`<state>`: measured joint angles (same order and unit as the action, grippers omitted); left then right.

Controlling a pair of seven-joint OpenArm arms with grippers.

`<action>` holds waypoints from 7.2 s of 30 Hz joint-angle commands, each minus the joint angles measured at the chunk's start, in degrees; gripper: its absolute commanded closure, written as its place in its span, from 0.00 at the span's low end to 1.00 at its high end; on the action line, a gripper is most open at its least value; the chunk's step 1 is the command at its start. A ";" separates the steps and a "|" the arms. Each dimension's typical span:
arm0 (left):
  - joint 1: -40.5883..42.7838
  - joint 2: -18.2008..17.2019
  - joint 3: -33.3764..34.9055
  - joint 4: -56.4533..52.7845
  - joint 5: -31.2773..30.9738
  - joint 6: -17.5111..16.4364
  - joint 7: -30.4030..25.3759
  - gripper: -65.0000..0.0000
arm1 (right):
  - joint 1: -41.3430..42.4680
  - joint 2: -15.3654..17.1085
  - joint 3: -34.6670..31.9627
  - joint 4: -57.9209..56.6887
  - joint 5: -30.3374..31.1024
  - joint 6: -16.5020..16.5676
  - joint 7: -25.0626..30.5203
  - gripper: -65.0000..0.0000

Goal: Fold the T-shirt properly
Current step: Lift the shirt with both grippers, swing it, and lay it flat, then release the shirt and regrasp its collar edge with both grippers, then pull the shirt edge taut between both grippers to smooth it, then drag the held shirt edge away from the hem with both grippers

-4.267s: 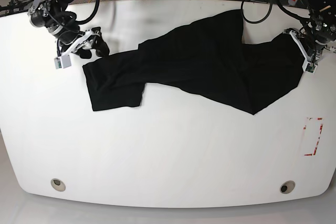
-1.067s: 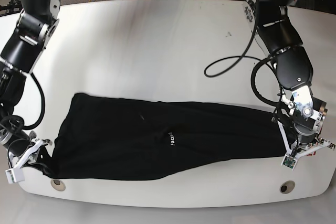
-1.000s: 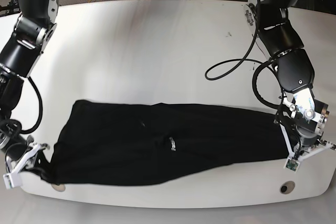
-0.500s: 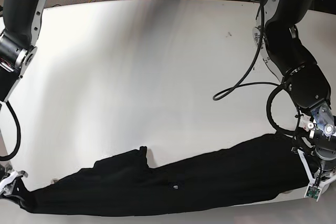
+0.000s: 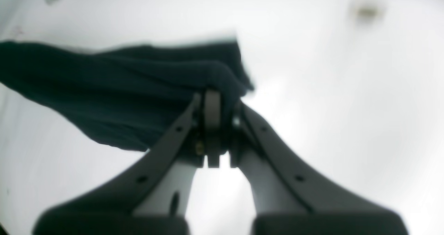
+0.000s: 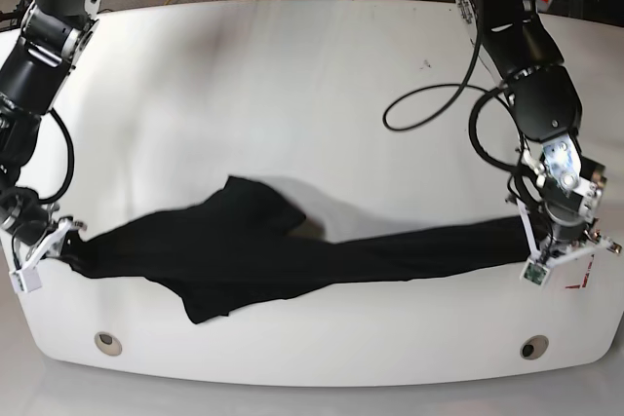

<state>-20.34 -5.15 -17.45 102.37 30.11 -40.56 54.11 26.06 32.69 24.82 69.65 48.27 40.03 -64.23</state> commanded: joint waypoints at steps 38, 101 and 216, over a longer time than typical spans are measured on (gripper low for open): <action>28.91 -0.52 -7.38 0.36 -7.21 0.56 -7.12 0.55 | -26.28 -3.72 3.80 1.25 1.53 -0.03 0.09 1.00; 26.71 -8.70 -7.65 -18.02 -33.93 0.56 -17.58 0.48 | -46.59 -29.74 8.10 25.61 1.00 -5.79 -4.21 0.96; 38.84 -12.22 -11.95 -15.29 -45.89 0.56 -17.49 0.42 | -31.82 -10.93 -3.50 8.02 -21.15 -0.03 19.17 0.86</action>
<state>18.81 -16.60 -30.92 88.44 -15.31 -39.90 37.43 -5.76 21.10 21.28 77.30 28.64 40.10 -43.27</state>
